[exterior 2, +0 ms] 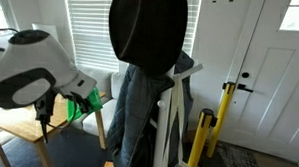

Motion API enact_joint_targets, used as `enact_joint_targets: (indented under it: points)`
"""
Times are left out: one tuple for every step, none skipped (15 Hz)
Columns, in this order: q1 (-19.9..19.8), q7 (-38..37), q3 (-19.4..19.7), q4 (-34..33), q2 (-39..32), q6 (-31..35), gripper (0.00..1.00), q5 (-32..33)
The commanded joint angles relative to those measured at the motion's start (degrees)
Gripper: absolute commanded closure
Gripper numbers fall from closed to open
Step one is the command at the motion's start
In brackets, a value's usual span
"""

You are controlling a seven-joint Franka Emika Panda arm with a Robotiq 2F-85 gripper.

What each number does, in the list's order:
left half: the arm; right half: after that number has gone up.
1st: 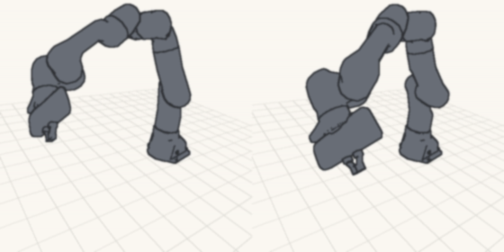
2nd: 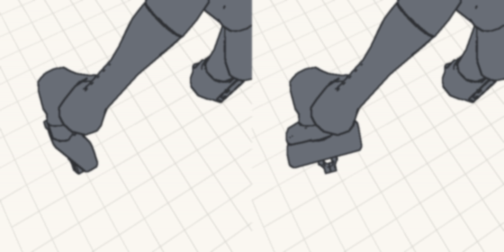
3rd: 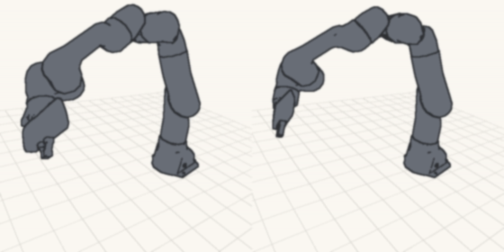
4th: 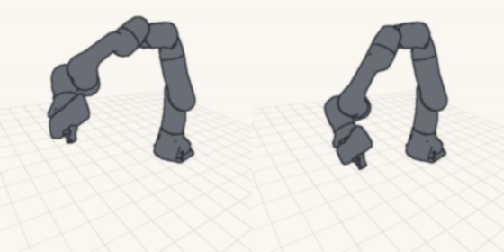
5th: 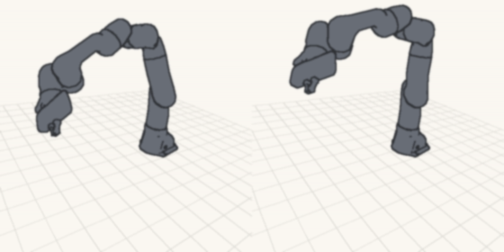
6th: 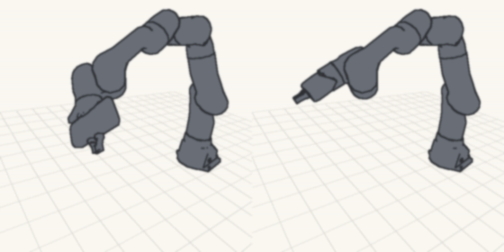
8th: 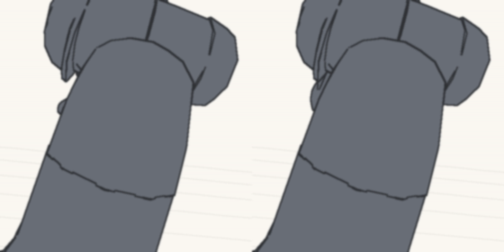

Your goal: Pick up the green lunch box and put it on the table

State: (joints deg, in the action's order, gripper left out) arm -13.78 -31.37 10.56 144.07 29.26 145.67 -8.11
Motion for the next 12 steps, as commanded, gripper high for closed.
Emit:
enact_joint_targets:
  points:
    - [1.49,0.38,-4.76,-5.94,3.22,-9.84,0.99,-2.64]
    - [1.75,-0.94,-6.57,-7.82,2.74,-12.49,0.99,-2.36]
    - [2.35,-1.74,-8.15,-9.45,2.14,-14.83,0.99,-2.20]
    - [2.93,-2.64,-9.80,-10.96,1.33,-16.78,0.99,-1.89]
    - [3.71,-3.26,-11.53,-12.13,0.34,-17.88,0.99,-1.53]
    - [4.45,-3.95,-12.98,-13.34,-0.60,-19.06,0.99,-1.31]
    - [5.25,-4.49,-14.51,-14.39,-2.05,-19.21,0.99,-0.89]
    - [5.97,-4.70,-15.78,-15.38,-3.52,-19.27,0.99,-0.36]
    - [6.65,-4.41,-16.73,-16.18,-5.01,-19.34,0.99,0.20]
    - [6.96,-5.32,-17.78,-17.50,-7.24,-19.61,0.99,0.67]
    - [7.25,-6.42,-18.53,-18.66,-9.28,-19.86,0.99,0.83]
    - [7.49,-8.68,-19.17,-20.68,-12.00,-21.66,0.99,0.53]
